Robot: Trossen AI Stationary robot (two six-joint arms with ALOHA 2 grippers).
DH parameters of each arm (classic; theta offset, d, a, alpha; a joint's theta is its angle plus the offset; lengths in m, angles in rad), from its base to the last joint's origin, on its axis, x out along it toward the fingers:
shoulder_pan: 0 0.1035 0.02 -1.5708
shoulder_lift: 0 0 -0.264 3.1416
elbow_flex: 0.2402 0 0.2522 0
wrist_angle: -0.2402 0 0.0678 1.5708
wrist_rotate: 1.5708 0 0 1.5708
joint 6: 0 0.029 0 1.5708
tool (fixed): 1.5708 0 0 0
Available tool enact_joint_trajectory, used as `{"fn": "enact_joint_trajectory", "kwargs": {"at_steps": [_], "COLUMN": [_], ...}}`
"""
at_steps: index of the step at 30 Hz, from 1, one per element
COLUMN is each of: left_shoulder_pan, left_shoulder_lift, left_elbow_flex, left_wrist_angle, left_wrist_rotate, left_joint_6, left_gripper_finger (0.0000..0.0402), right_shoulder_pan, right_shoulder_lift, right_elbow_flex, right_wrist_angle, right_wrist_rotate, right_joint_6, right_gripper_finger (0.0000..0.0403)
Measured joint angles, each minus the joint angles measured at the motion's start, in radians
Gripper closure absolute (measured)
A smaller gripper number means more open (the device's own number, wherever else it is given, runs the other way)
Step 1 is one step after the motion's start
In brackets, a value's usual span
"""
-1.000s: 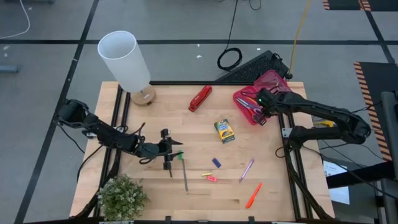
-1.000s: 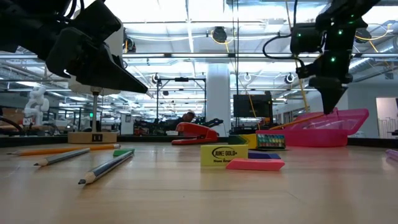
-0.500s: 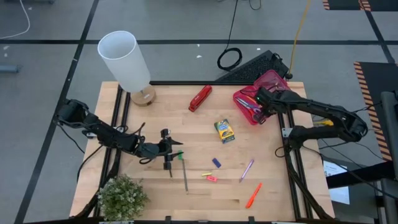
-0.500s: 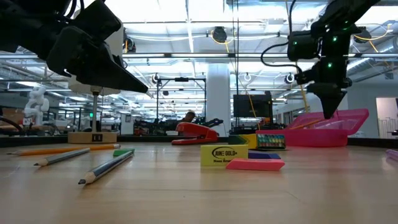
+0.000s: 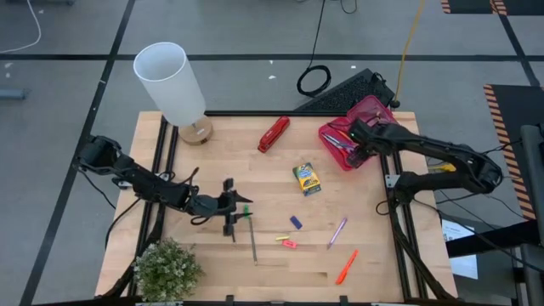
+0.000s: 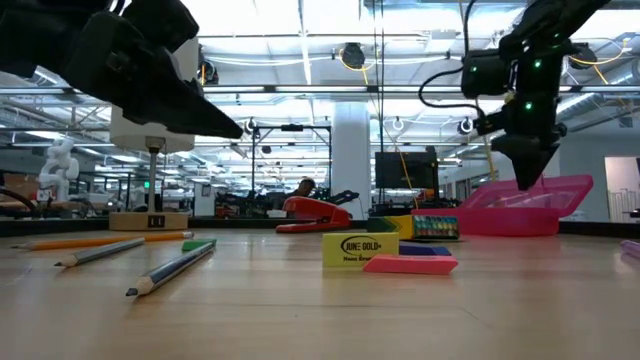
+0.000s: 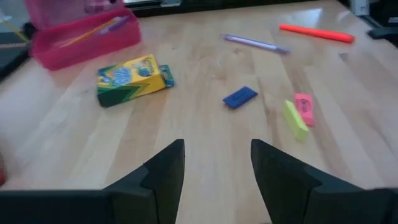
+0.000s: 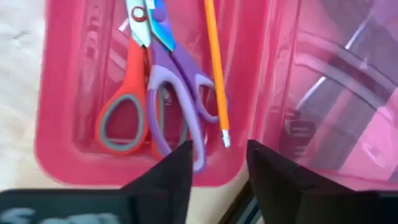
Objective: Pack school essentials
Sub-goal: Put the left black pencil into the pink supply box
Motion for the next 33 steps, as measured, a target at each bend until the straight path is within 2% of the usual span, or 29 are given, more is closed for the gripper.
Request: {"fn": "enact_joint_trajectory", "kwargs": {"at_steps": [4,8,14,18,23,28,33], "left_shoulder_pan": [0.000,0.000,0.000,-0.007,-0.062,-0.110,-0.135], "left_shoulder_lift": [0.000,-0.008,-0.007,-0.005,0.000,0.047,0.169], "left_elbow_flex": [0.001,0.025,0.209,0.289,0.355,0.422,0.501], "left_wrist_angle": [-0.005,-0.060,-0.497,-0.687,-0.767,-0.849,-0.861], "left_wrist_rotate": [0.029,0.034,0.069,0.106,0.188,0.217,0.242], "left_joint_6": [-0.019,-0.058,-0.112,-0.148,-0.131,-0.105,-0.071], "left_gripper_finger": [0.0213,0.0213,0.0213,0.0213,0.0213,0.0213,0.0213], "right_shoulder_pan": [0.057,0.180,0.425,0.572,0.724,0.815,0.860], "right_shoulder_lift": [-0.090,-0.203,-0.320,-0.332,-0.301,-0.272,-0.260], "right_elbow_flex": [0.000,0.000,0.000,0.000,-0.001,-0.001,-0.001], "right_wrist_angle": [-0.001,0.024,0.096,0.199,0.306,0.376,0.412], "right_wrist_rotate": [-0.070,-0.132,-0.130,-0.110,-0.050,-0.054,-0.052], "right_joint_6": [0.031,0.082,0.176,0.181,0.142,0.101,0.126], "right_gripper_finger": [0.0221,0.0210,0.0215,0.0221,0.0224,0.0224,0.0224]}}
